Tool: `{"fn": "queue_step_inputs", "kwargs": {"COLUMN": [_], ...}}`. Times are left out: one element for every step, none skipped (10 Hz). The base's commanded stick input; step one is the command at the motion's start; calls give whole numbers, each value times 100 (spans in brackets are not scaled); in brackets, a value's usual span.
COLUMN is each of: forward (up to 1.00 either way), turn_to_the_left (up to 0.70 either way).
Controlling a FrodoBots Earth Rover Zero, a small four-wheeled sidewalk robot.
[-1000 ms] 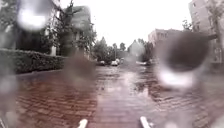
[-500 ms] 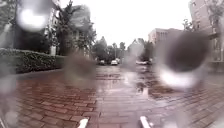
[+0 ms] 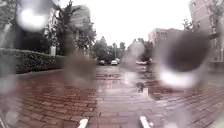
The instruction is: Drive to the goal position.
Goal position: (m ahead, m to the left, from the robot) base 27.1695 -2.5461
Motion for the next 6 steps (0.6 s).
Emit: {"fn": "queue_step_inputs", "kwargs": {"forward": [45, 45, 45, 45, 45, 45], "turn_to_the_left": [0, 0, 0, 0, 0, 0]}}
